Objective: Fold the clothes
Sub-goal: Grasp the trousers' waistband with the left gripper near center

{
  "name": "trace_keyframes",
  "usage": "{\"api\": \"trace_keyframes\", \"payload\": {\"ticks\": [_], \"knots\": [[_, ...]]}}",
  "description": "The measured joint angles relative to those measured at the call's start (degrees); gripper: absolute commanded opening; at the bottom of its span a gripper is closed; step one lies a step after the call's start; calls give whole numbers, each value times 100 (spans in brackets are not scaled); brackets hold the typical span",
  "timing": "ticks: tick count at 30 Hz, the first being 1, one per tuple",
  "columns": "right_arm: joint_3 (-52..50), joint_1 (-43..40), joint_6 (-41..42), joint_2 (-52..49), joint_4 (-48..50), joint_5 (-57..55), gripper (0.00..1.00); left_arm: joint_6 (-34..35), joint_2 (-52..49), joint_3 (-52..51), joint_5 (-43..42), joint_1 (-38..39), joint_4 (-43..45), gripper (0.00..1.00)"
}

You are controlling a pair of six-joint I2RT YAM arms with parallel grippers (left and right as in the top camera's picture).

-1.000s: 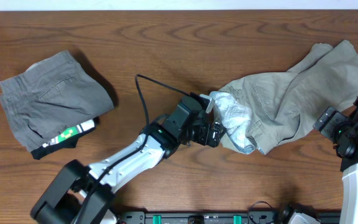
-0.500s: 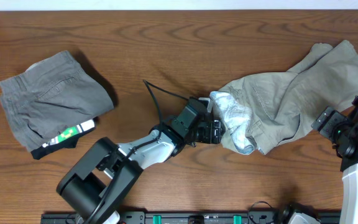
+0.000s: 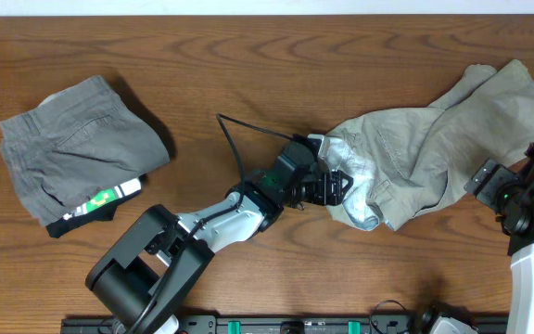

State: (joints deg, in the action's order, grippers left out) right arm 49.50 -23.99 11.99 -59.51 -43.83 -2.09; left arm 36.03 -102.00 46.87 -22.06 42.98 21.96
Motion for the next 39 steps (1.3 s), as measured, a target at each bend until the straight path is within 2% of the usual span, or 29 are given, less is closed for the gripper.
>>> {"api": "trace_keyframes", "payload": {"ticks": [7, 9, 11, 14, 15, 21, 25, 28, 29, 30, 31, 33, 35, 37, 39], "knots": [[0, 0, 0, 0, 20, 55, 91, 0, -4, 4, 245, 157, -415, 74], [0, 0, -2, 0, 22, 70, 91, 17, -13, 4, 297, 212, -420, 63], [0, 0, 0, 0, 20, 85, 91, 37, -42, 4, 352, 238, -448, 47], [0, 0, 0, 0, 22, 96, 90, 35, -74, 4, 428, 245, -520, 9], [0, 0, 0, 0, 22, 103, 90, 26, -76, 4, 446, 245, -540, 6], [2, 0, -11, 0, 17, 111, 83, -66, -68, 31, 492, 221, -1237, 6], [4, 0, -7, 0, 9, 122, 79, -350, 249, 50, 608, -11, -2638, 6], [11, 0, -4, 0, 9, 127, 79, -678, 1113, 39, 953, -439, -3928, 6], [13, 0, -4, 0, 13, 125, 79, -772, 1451, 39, 1113, -601, -4229, 15], [15, 0, -4, 0, 11, 125, 79, -846, 1727, 39, 1222, -743, -4400, 45], [15, 0, -4, 0, 13, 127, 79, -964, 2074, 39, 1360, -931, -4527, 66], [15, 0, -4, 0, 11, 127, 79, -1067, 2660, 44, 1530, -1233, -4607, 72], [15, 0, -2, -2, 13, 127, 79, -1152, 3036, 44, 1569, -1384, -4623, 86], [15, 0, -4, -9, 11, 125, 79, -1209, 3281, 44, 1482, -1408, -4695, 87], [15, 0, -4, -39, -2, 125, 80, -1213, 3405, 46, 1270, -1351, -4885, 82]]}}
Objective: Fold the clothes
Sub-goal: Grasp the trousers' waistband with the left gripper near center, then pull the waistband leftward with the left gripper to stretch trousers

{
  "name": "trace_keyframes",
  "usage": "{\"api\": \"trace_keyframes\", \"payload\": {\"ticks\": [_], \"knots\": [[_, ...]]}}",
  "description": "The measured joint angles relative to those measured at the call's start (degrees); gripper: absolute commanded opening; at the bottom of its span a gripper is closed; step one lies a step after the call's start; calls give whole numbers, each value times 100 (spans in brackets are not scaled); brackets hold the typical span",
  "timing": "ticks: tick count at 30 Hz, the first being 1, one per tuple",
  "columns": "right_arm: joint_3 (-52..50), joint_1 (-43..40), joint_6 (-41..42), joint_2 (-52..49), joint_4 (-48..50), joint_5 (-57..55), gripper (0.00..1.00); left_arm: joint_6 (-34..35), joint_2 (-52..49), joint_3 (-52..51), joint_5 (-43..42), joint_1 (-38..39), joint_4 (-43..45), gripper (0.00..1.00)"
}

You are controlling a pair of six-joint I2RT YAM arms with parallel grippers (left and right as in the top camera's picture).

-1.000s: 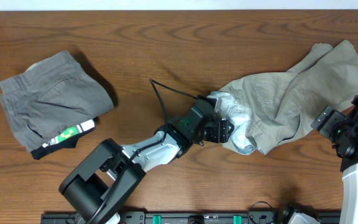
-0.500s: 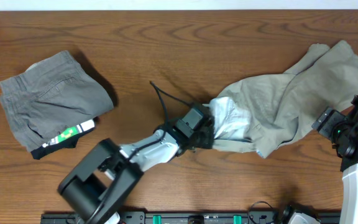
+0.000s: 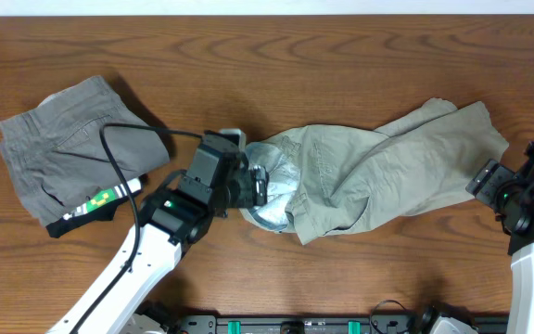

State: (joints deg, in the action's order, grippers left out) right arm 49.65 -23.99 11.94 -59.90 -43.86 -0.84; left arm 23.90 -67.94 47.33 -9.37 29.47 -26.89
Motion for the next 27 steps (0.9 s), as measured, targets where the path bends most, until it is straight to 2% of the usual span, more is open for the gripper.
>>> {"api": "trace_keyframes", "payload": {"ticks": [4, 8, 11, 12, 20, 23, 27], "knots": [[2, 0, 0, -133, -4, 2, 80, -15, 2, 0, -623, 319, -575, 80], [2, 0, 0, -240, -4, 9, 81, 13, -101, 0, -1128, 800, -715, 75], [2, 0, 0, -251, -4, 28, 81, 140, -280, -2, -1331, 1169, -538, 64], [2, 0, 0, -251, -4, 33, 82, 170, -339, -2, -1362, 1252, -448, 63], [2, 0, 2, -251, -4, 79, 83, 708, -1329, -2, -1451, 1893, 190, 63], [2, 0, 0, -251, -4, 92, 83, 826, -1676, -2, -1456, 2022, 393, 67], [2, 0, 0, -251, -4, 94, 83, 920, -1978, -4, -1471, 2127, 702, 67]]}}
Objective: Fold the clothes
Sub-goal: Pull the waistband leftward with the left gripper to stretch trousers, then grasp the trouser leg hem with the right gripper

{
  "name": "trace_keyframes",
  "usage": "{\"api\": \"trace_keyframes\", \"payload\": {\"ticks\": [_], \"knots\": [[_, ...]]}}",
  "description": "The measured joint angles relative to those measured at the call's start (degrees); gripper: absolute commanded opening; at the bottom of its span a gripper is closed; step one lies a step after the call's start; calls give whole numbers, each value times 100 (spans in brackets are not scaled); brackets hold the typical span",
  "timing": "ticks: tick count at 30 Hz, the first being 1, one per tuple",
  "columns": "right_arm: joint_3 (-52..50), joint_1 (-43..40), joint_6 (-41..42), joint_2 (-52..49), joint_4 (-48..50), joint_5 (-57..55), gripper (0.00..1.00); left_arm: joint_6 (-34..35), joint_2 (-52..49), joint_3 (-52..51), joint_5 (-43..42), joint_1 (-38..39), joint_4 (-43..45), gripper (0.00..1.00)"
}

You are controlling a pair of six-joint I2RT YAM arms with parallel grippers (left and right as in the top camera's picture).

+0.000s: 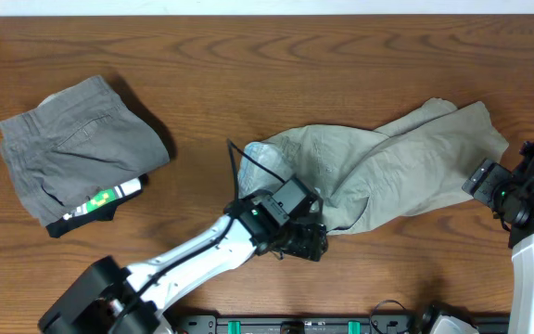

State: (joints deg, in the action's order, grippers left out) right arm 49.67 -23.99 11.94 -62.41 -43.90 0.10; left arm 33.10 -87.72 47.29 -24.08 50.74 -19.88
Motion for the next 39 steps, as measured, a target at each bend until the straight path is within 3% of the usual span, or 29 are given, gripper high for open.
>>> {"api": "trace_keyframes", "payload": {"ticks": [3, 4, 7, 13, 17, 19, 21, 22, 23, 24, 26, 28, 31, 35, 39], "knots": [[0, 0, 0, 0, 0, 4, 83, 13, -105, -2, 7, 4, 334, 66], [0, 0, 2, 0, 2, 9, 83, 13, -107, -2, 17, 4, 422, 61], [0, 0, 0, 0, 0, 13, 83, 2, -105, -2, 76, 4, 612, 7], [0, 0, 0, 0, 0, 13, 83, -9, -33, -2, -39, 4, 664, 6], [0, 0, 0, 0, 0, 13, 83, -210, 623, 92, -308, -59, 610, 6], [0, 0, 0, 0, 0, 13, 83, -496, 1099, 369, -70, -199, 584, 6], [0, 0, 0, 0, -2, 13, 83, -841, 1639, 859, 682, -527, 704, 6], [0, 0, 0, 0, 0, 13, 83, -960, 1810, 1034, 1106, -695, 861, 8], [0, 0, 0, 0, -4, 13, 83, -1088, 1961, 1176, 1578, -944, 1128, 32], [0, 0, 0, 0, -7, 15, 83, -1200, 2061, 1298, 2022, -1276, 1453, 64], [0, 0, 0, 0, -24, 24, 83, -1298, 2074, 1464, 2437, -1945, 1808, 100], [0, 0, 0, 0, -46, 35, 83, -1366, 1923, 1545, 2444, -2592, 1648, 98], [0, 0, 0, 0, -59, 37, 84, -1373, 1408, 1521, 1967, -3097, 664, 98], [0, 0, 0, 0, -66, 37, 83, -1390, 549, 1340, 1504, -3204, -704, 98], [0, 0, 0, 0, -63, 39, 84, -1414, 245, 1272, 1281, -3176, -1384, 98]]}}
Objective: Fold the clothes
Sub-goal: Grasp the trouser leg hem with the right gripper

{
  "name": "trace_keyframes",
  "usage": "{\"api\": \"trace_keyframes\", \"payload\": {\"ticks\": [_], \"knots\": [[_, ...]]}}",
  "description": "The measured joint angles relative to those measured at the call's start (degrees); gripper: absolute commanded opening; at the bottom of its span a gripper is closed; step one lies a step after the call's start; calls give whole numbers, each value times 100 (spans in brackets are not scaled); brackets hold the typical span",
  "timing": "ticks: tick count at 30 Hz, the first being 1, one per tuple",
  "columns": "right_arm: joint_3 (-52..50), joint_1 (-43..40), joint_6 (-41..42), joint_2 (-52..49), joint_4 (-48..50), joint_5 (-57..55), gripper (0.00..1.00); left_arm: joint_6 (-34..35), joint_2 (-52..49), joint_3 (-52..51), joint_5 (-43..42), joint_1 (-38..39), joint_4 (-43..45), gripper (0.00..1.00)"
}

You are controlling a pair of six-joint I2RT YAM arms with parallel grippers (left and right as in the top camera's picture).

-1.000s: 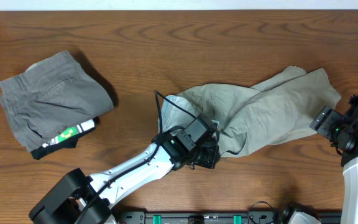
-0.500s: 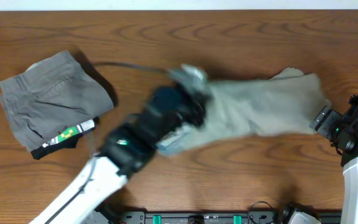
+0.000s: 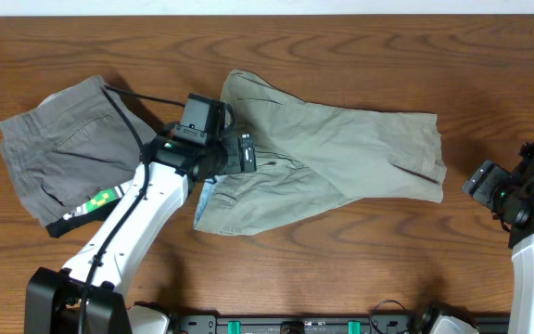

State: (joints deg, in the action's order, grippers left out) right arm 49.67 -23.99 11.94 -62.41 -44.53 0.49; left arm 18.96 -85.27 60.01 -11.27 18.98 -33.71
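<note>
A khaki garment (image 3: pixel 341 153) lies spread across the middle of the table, waist end to the left and leg end to the right. Its lower left part is folded over, showing pale lining (image 3: pixel 206 197). My left gripper (image 3: pixel 251 154) rests on the waist end and looks shut on the cloth. A folded grey pair of shorts (image 3: pixel 68 148) lies at the far left. My right gripper (image 3: pixel 478 182) hovers at the right edge, apart from the khaki garment; its jaws are too small to read.
Under the grey shorts sits a dark garment with a green label (image 3: pixel 102 198). The left arm's cable (image 3: pixel 142 96) arcs over the grey shorts. The right arm's body (image 3: pixel 531 241) fills the lower right corner.
My left gripper went from the khaki garment's lower edge near the table's middle front to its waist end, up and to the left. The garment now lies flatter, longer and further left.
The khaki garment was bunched at the right with my left gripper at its left end. Then it lay dragged toward the middle. Then the gripper was at its lower edge. Now it is spread out beside the grey shorts. The right arm barely moved.
</note>
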Motion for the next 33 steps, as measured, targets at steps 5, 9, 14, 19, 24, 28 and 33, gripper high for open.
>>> {"api": "trace_keyframes", "payload": {"ticks": [5, 9, 14, 19, 24, 28, 33], "knots": [[0, 0, -68, 0, -26, 85, 79, -42, 22, 2, -87, -2, -280, 98], [0, 0, -175, -33, -164, 380, 80, -81, 22, 2, -107, -2, -424, 98], [0, 2, -343, -442, -184, 872, 80, -83, 24, 2, -133, -2, -483, 98], [0, 57, -448, -1213, -107, 1412, 78, -83, 24, 2, -155, -2, -540, 98], [0, 195, -662, -2052, 269, 2098, 73, -83, 24, 2, -170, -2, -573, 98], [0, 315, -826, -2583, 520, 2435, 46, -83, 24, 2, -170, -2, -581, 98], [0, 485, -1040, -2964, 710, 2927, 1, -83, 24, 2, -170, -2, -592, 98]]}}
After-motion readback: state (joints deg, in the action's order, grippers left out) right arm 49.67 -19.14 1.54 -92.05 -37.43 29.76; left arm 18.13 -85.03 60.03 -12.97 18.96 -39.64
